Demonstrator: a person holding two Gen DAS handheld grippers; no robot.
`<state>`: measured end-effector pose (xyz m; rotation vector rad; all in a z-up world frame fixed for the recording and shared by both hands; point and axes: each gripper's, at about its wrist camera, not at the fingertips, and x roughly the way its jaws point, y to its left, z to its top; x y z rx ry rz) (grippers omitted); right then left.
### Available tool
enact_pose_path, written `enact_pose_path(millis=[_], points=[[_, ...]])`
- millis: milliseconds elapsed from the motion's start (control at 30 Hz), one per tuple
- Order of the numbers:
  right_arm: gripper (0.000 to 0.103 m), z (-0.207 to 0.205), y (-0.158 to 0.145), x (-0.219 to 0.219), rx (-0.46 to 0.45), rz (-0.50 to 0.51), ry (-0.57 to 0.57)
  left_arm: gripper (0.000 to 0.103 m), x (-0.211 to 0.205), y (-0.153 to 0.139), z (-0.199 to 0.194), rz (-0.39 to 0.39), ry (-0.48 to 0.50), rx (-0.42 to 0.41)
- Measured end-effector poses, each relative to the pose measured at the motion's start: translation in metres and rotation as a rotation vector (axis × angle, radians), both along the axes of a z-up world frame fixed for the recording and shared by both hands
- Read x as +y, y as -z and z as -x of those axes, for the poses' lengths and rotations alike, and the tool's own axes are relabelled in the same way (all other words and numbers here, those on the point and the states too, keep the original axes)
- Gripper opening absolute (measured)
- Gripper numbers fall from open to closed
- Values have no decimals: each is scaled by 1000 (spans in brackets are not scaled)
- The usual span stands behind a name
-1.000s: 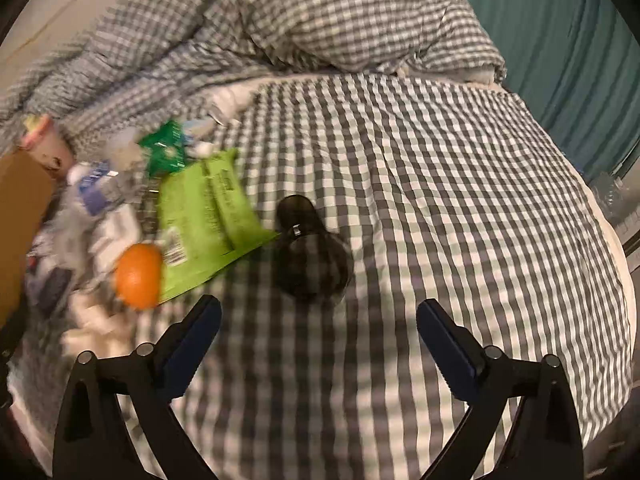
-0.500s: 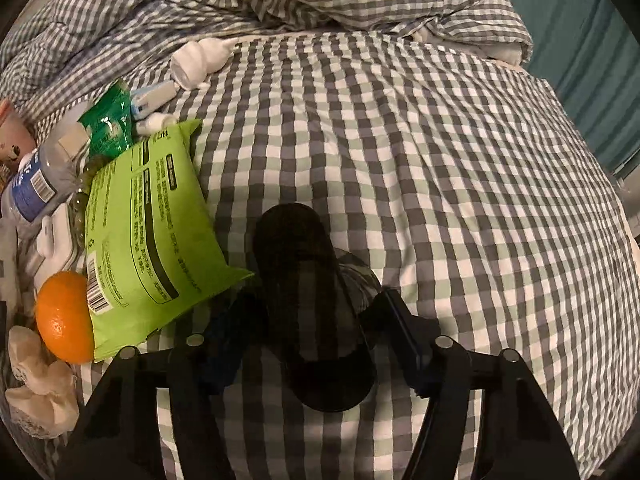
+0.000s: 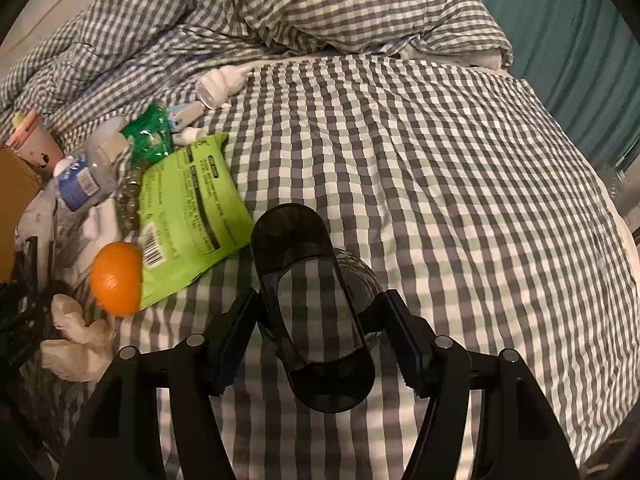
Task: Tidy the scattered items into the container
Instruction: 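Grasp the black-and-white wet-wipe pack with the left gripper, then carry the wipe pack over the cardboard box and open the left gripper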
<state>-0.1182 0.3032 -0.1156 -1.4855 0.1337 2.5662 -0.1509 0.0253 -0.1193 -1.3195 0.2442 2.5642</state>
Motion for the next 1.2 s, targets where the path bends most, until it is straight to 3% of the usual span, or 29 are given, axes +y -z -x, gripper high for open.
enact_pose_path(millis=[67, 133, 433, 567, 767, 900, 1067, 1200], points=[[63, -8, -11, -2, 25, 1, 1, 23, 0, -8, -5, 4, -1, 15], [63, -13, -21, -5, 45, 2, -2, 19, -5, -19, -12, -38, -8, 25], [63, -50, -74, -46, 139, -5, -67, 19, -3, -85, -59, -111, -8, 129], [63, -66, -103, -86, 200, -8, -142, 19, -17, -129, -83, -181, -2, 210], [63, -64, -141, -180, 275, 32, -334, 19, -82, -181, -94, -227, -82, 282], [63, -51, -150, -250, 282, 85, -460, 19, -132, -189, -86, -169, -174, 280], [63, -22, -145, -332, 243, 126, -601, 19, -185, -172, -66, -128, -288, 237], [63, -3, -142, -374, 209, 128, -668, 19, -224, -153, -52, -127, -371, 204]])
